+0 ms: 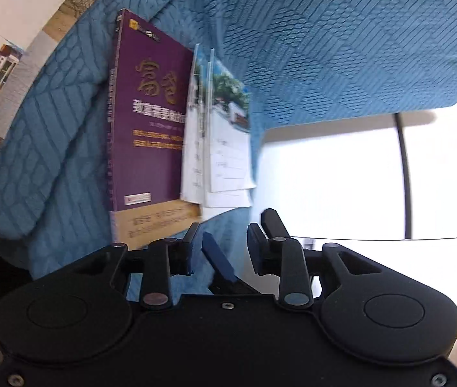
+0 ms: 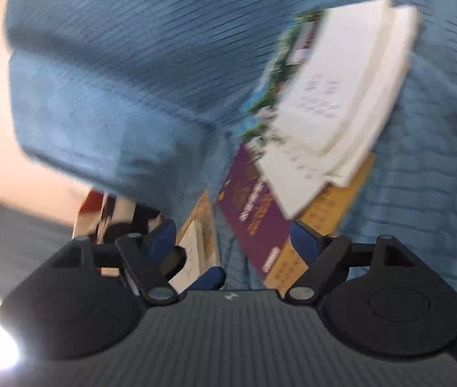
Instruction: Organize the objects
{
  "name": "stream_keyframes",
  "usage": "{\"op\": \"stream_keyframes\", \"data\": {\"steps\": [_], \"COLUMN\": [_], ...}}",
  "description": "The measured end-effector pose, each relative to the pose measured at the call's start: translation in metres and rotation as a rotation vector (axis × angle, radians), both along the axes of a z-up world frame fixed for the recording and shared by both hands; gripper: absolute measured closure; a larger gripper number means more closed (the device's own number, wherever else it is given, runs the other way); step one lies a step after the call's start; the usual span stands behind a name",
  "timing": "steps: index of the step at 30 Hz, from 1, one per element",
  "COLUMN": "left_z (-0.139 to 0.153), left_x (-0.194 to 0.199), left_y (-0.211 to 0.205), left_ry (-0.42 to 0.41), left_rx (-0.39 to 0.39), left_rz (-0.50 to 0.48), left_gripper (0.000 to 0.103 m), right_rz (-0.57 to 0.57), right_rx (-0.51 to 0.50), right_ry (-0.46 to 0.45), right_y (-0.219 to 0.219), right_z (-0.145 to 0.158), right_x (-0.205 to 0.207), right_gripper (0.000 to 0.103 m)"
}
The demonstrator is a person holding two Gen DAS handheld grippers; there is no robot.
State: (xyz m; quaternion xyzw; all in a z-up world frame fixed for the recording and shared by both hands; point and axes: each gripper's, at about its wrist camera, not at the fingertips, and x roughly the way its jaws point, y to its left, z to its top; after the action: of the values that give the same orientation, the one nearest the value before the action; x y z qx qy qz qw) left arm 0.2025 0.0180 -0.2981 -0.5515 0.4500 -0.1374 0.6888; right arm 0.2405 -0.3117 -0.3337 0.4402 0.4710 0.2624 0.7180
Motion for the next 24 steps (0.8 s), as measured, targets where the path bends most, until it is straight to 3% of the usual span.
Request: {"op": "stream_keyframes", "data": {"steps": [3, 7, 12, 14, 21, 24], "left_z": [-0.003, -0.011, -0.021, -0.022, -0.024, -0.021], "left_x": [-0.002, -0.006, -0.007, -0.005, -0.005, 0.001], "left_y": [0.003, 0.007, 0.004, 0.003, 0.0, -0.007], "left_ry": [0.025, 0.08, 0.123, 0.163, 0.175, 0.164], "left_rx": [0.046, 0.118, 0.172, 0.198, 0.181, 0.186], "left_rz": [0.015, 0.022, 0.021, 0.026, 0.052, 0.055], "left_gripper": [0.067, 0.067, 0.067, 0.067, 0.064, 0.049], "right_rz": [-0.043, -0.009, 0.01, 0.008, -0.001, -0.009], "right_rx": [0.007, -0.039, -0.118, -0.154, -0.15, -0.133], "right_ry": [0.061, 0.09, 0.104, 0.113, 0.113, 0.119], "right_y": [-0.011, -0.005, 0.005, 0.008, 0.006, 0.005], "right_z": [-0.008, -0.013, -0.017, -0.019, -0.025, -0.026], "right_x": [0.001, 0.003, 0.003, 0.003, 0.001, 0.001], "right_gripper": [0.022, 0.023, 0.048, 0.051, 0.053, 0.054]}}
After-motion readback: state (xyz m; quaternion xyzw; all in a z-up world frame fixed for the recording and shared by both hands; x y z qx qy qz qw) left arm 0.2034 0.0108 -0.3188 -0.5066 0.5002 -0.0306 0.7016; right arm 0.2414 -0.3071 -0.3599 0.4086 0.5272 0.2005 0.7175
